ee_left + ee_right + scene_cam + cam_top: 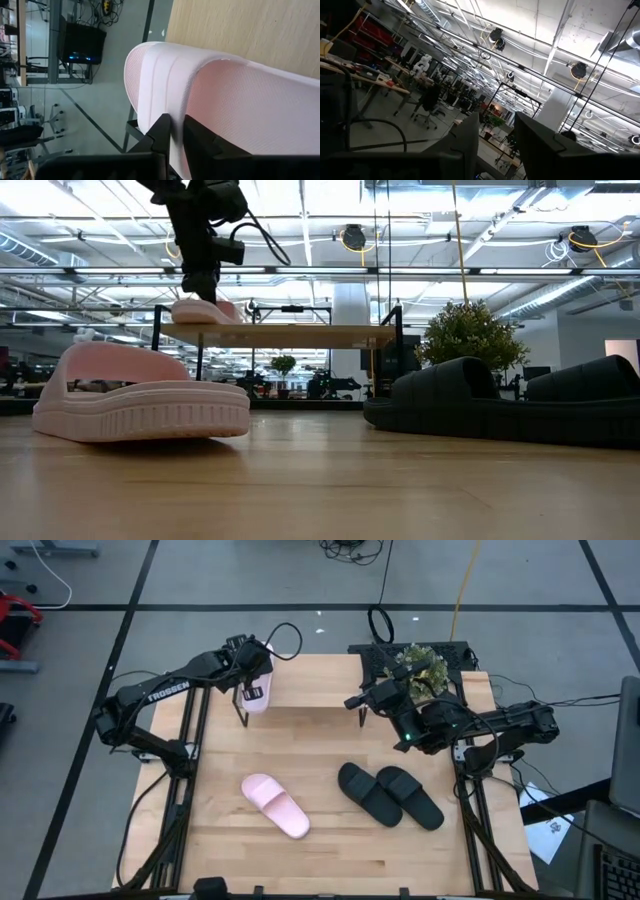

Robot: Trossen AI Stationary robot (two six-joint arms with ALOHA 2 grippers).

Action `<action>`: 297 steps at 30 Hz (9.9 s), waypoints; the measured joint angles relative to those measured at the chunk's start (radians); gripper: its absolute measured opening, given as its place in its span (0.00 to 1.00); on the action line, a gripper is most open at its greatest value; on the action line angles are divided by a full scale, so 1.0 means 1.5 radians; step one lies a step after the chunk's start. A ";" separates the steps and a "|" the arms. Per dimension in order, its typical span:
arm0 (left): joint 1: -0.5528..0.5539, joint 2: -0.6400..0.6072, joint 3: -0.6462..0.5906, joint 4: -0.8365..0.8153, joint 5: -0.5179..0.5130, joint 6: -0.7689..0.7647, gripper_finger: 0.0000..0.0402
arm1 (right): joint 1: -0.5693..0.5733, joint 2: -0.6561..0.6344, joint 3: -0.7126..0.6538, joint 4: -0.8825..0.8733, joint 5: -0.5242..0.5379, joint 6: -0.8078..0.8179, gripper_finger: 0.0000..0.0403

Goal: Pick and place slides into the shelf
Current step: Put the left pink slide on the shelf, then put the pink slide on the shelf

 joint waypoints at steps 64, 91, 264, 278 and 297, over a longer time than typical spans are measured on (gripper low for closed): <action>-0.637 -0.141 0.000 -0.206 0.186 -0.838 0.45 | 0.100 0.001 0.000 -0.076 -0.001 0.015 0.29; -0.769 0.114 0.001 -0.085 0.174 -1.129 0.45 | 0.244 0.001 0.000 -0.104 0.003 0.000 0.29; -0.273 0.138 0.501 -0.204 -0.035 0.023 0.00 | 0.102 0.000 0.000 0.116 -0.049 -0.181 0.29; -0.164 -0.055 0.131 0.154 0.124 0.135 0.00 | 0.080 -0.007 0.000 0.120 -0.002 -0.227 0.29; -0.008 -0.067 -0.029 0.310 0.282 0.153 0.00 | 0.028 -0.007 0.000 0.066 0.000 -0.106 0.29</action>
